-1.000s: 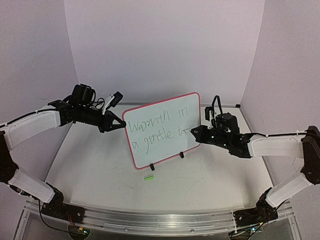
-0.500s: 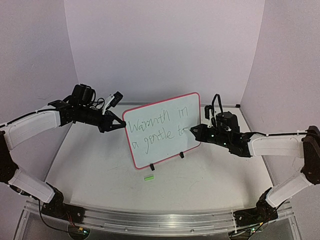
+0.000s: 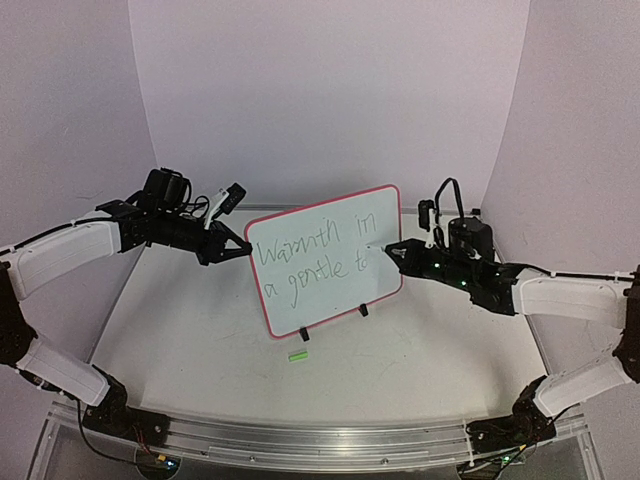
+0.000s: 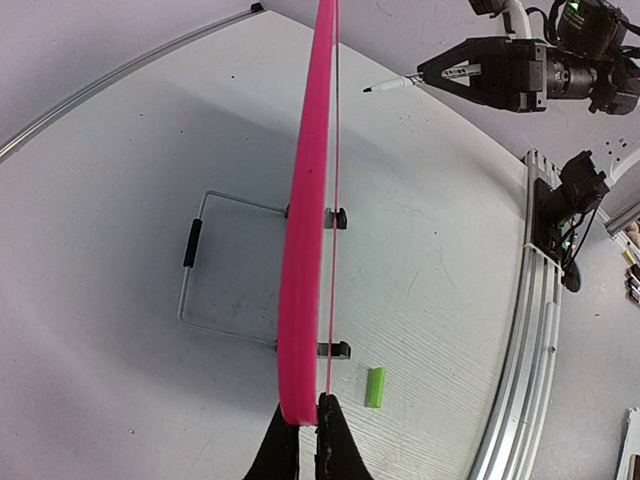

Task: Write a sentence on the whiteboard

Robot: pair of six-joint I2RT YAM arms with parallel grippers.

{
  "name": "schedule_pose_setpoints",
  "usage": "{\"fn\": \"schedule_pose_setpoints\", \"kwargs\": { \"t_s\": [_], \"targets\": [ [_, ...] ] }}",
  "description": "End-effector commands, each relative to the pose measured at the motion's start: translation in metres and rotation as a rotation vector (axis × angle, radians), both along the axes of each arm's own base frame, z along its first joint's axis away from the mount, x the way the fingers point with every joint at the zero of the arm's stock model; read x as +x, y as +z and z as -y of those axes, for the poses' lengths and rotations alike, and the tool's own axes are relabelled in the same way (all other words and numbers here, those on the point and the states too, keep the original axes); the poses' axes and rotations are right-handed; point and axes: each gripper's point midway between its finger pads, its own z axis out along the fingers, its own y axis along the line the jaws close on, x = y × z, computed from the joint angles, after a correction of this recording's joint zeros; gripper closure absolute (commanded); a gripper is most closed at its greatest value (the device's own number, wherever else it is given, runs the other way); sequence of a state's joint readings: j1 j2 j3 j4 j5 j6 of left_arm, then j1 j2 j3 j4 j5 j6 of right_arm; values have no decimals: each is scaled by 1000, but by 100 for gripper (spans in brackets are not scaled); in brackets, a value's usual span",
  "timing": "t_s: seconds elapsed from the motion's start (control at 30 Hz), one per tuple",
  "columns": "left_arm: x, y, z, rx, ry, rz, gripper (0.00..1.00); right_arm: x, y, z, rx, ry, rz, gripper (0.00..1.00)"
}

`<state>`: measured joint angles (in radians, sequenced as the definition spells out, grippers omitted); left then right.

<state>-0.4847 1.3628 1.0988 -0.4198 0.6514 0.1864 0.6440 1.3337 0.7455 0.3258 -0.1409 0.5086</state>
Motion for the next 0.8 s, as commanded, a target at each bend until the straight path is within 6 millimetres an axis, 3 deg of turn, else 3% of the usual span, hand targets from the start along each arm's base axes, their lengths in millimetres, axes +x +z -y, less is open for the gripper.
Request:
{"fn": "schedule_pose_setpoints", "kwargs": {
  "t_s": [0.0, 0.77],
  "targets": [
    [-12, -39, -5, 121, -12, -88, 100, -4, 1, 3, 14, 52, 5, 100],
    [-11, -43, -4, 125, -13, -98, 100, 22, -10, 2, -14, 3, -9, 100]
  ]
}}
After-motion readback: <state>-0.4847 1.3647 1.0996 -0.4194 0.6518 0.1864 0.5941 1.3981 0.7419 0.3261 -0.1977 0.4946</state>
